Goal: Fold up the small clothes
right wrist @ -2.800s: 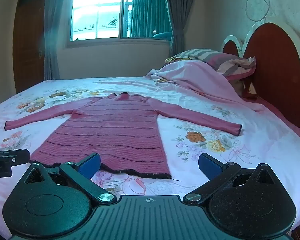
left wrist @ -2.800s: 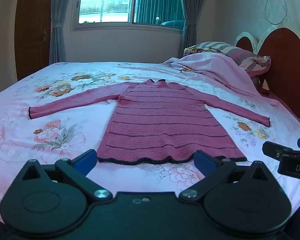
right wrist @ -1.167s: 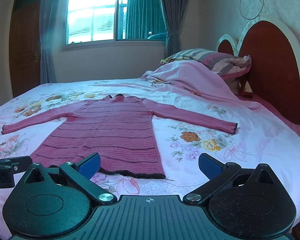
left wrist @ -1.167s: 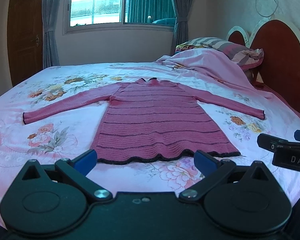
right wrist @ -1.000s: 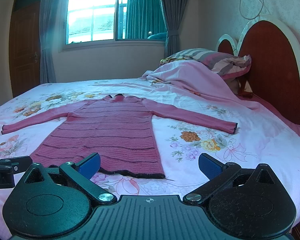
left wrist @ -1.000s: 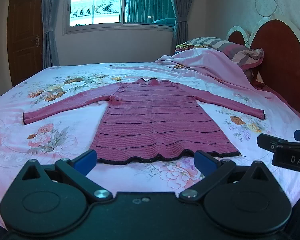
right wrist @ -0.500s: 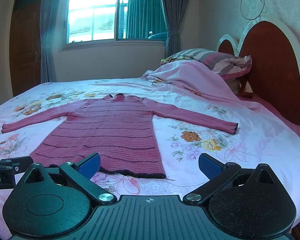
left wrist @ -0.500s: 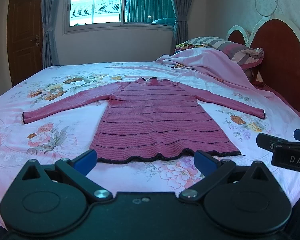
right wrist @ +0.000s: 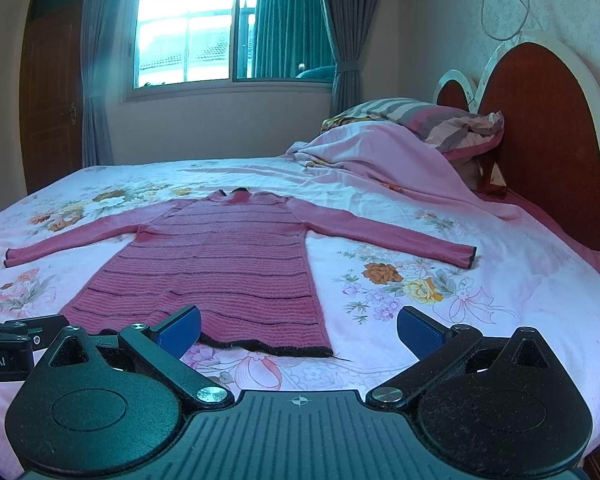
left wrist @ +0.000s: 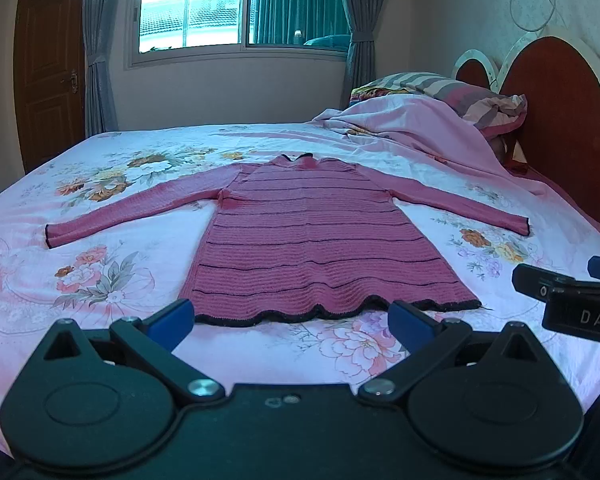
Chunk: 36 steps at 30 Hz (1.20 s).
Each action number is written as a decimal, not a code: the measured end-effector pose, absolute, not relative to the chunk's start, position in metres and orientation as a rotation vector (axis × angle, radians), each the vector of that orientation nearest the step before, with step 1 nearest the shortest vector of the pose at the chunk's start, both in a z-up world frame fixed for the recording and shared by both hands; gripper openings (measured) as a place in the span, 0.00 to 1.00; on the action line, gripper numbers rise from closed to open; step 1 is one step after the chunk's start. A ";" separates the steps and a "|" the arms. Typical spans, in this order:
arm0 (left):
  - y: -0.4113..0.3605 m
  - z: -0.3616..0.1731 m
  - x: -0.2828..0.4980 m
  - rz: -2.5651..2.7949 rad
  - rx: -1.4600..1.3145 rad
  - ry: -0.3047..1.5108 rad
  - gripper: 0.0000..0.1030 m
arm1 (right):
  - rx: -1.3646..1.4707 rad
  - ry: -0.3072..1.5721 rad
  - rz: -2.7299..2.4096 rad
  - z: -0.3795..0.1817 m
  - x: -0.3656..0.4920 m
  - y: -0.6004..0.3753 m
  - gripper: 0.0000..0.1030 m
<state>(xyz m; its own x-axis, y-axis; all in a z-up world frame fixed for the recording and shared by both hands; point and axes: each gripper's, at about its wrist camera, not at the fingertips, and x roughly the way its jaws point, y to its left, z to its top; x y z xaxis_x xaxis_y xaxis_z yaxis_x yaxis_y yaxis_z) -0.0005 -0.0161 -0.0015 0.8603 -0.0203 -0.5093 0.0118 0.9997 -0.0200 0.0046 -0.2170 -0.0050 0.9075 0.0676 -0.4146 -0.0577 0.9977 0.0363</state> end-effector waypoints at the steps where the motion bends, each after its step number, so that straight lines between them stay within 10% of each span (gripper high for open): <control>1: -0.016 -0.002 -0.001 -0.017 -0.016 0.535 0.99 | 0.023 0.430 0.065 -0.005 0.005 -0.217 1.00; 15: -0.003 -0.005 0.003 -0.012 -0.073 0.558 0.99 | 0.027 0.430 0.062 -0.005 0.008 -0.219 1.00; 26: 0.149 -0.029 0.083 0.167 -0.392 0.586 0.99 | 0.072 0.406 -0.032 -0.011 0.100 -0.250 1.00; 36: 0.317 -0.097 0.180 0.268 -0.939 0.504 0.63 | 0.098 0.401 -0.158 -0.017 0.187 -0.294 1.00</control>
